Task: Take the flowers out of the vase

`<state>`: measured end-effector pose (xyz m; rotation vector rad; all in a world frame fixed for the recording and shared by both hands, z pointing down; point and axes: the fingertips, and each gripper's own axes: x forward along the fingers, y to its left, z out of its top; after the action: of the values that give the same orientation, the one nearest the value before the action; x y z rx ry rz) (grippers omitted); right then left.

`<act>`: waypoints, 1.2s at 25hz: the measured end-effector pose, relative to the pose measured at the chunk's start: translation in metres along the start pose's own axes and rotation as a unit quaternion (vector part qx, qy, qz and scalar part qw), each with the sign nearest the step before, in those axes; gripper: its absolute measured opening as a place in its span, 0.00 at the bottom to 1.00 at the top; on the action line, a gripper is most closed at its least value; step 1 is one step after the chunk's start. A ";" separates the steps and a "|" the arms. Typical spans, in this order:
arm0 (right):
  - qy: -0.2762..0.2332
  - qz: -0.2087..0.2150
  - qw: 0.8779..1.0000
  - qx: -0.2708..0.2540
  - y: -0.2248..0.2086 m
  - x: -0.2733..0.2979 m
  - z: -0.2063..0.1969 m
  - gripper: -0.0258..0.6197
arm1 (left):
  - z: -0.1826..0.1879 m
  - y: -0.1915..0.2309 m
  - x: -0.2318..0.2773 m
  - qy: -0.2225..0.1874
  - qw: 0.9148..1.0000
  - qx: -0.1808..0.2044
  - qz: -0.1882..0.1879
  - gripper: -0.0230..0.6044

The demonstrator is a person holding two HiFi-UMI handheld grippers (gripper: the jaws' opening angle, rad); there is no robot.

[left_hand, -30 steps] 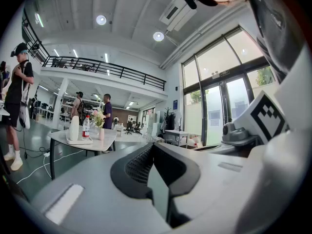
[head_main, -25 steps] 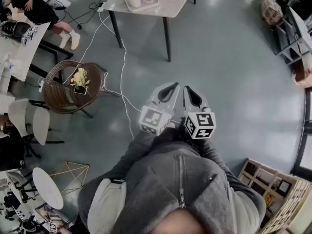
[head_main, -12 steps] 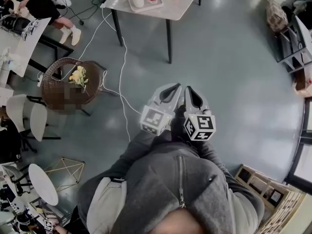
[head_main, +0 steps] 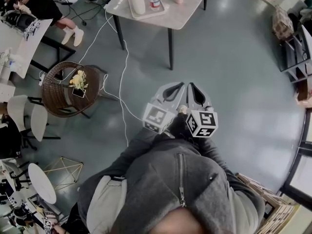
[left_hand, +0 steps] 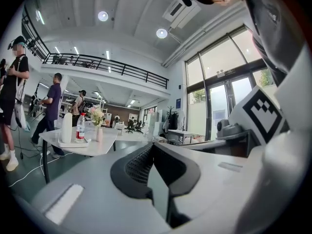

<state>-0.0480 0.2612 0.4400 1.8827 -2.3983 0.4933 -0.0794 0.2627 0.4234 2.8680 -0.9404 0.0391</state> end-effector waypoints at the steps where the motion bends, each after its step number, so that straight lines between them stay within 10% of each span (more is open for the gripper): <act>1: -0.002 0.001 1.000 -0.004 -0.004 0.007 0.005 0.04 | 0.001 0.004 0.006 0.001 1.000 0.000 0.002 0.05; 30: -0.030 0.029 0.999 -0.013 -0.097 0.096 0.054 0.04 | 0.007 0.053 0.133 -0.018 0.998 -0.011 0.050 0.05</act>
<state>0.0284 0.1362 0.4326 1.8470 -2.4906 0.4133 -0.0036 0.1417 0.4303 2.8087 -1.0852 -0.0142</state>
